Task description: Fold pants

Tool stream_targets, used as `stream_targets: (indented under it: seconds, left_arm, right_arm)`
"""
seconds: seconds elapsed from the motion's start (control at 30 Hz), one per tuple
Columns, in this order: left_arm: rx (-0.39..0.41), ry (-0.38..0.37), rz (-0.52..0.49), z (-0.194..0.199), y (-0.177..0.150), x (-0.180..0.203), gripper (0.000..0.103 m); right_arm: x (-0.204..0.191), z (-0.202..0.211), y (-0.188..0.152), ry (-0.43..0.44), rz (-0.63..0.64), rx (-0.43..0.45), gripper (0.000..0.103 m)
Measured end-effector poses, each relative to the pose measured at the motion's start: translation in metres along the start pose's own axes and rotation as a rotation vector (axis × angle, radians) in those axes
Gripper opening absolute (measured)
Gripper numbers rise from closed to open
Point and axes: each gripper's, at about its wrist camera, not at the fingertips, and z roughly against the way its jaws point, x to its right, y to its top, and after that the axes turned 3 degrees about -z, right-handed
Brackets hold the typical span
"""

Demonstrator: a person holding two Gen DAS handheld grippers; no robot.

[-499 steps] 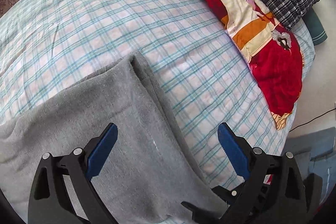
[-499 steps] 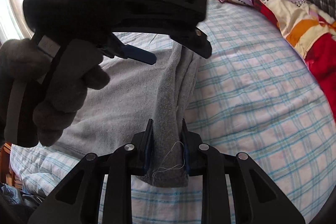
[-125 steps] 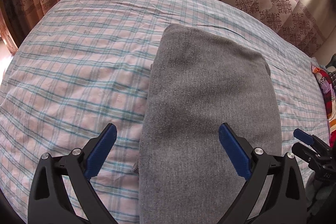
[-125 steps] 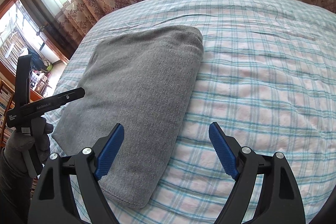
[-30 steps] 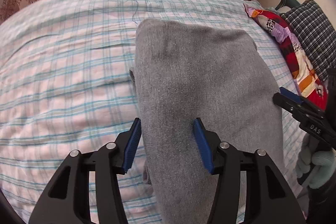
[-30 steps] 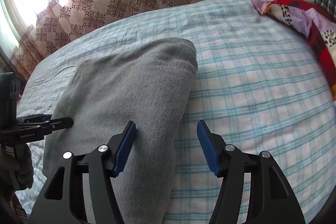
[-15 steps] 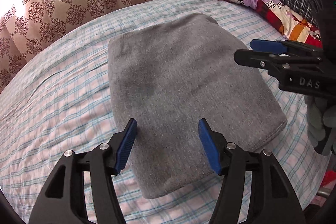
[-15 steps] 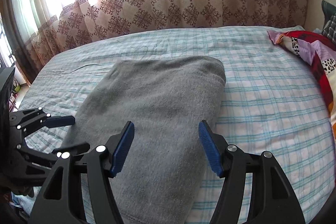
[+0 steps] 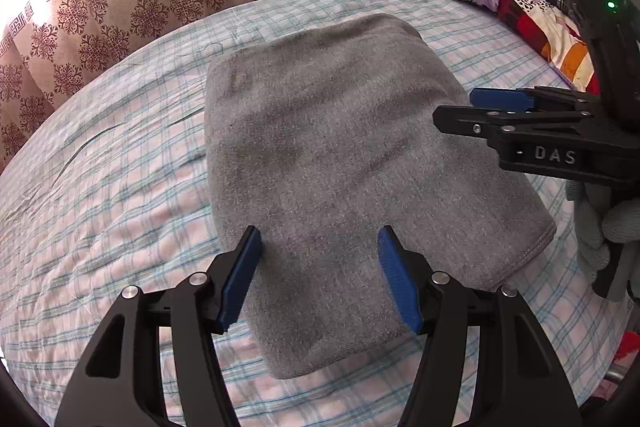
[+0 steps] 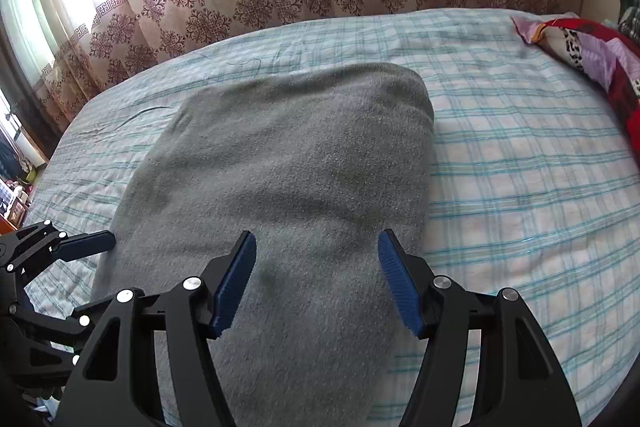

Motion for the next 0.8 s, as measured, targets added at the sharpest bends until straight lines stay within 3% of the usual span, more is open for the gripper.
stream_targets:
  seconds: [0.23,0.37,0.43,0.6,0.8]
  left_arm:
    - [0.02,0.04,-0.016,0.015,-0.004,0.009,0.073]
    - [0.039,0.054,-0.028,0.026,-0.009,0.017,0.086]
    - [0.056,0.055,-0.024,0.033,-0.011,0.02,0.098]
    - [0.083,0.046,-0.012,0.049,-0.016,0.027,0.1]
    - [0.109,0.112,0.017,0.066,-0.02,0.026,0.1]
  right_arm:
    - [0.003,0.053,-0.031,-0.018,-0.019,0.031,0.07]
    - [0.003,0.075,-0.05,-0.027,-0.034,0.046,0.074]
    - [0.001,0.085,-0.059,-0.04,-0.039,0.061,0.082]
    - [-0.007,0.101,-0.07,-0.066,-0.033,0.083,0.084]
    - [-0.019,0.112,-0.075,-0.106,-0.011,0.127,0.085]
